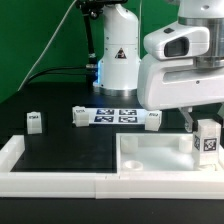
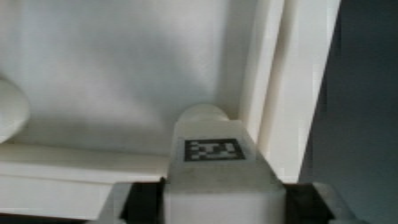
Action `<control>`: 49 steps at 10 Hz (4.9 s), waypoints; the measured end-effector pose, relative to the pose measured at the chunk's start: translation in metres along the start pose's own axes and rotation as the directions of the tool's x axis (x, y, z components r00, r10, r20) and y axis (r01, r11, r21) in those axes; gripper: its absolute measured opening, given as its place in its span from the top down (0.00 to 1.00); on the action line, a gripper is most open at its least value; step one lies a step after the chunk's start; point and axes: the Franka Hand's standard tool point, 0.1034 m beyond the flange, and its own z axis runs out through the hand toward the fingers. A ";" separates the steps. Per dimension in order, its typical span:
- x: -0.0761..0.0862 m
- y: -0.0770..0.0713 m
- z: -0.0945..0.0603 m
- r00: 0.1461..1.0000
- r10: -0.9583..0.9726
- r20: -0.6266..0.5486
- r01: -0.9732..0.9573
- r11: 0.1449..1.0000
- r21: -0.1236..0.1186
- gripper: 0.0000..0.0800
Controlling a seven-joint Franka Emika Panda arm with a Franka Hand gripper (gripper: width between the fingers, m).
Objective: Assemble one leg
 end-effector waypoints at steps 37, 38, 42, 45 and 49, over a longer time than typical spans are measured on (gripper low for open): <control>0.002 -0.004 0.014 0.884 0.461 -0.077 -0.456 0.887 0.074 0.64; 0.003 -0.003 0.014 0.801 0.594 -0.069 -0.586 0.803 0.107 0.64; 0.005 -0.002 0.013 0.389 0.921 0.019 -0.911 0.381 0.155 0.64; 0.005 -0.001 0.014 0.156 0.986 0.064 -0.978 0.145 0.147 0.64; 0.006 -0.007 0.014 0.237 0.970 0.052 -0.961 0.227 0.156 0.29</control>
Offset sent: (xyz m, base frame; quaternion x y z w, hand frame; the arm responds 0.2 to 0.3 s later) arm -0.0117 -0.0065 -0.0055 0.0105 0.0237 0.3750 0.9266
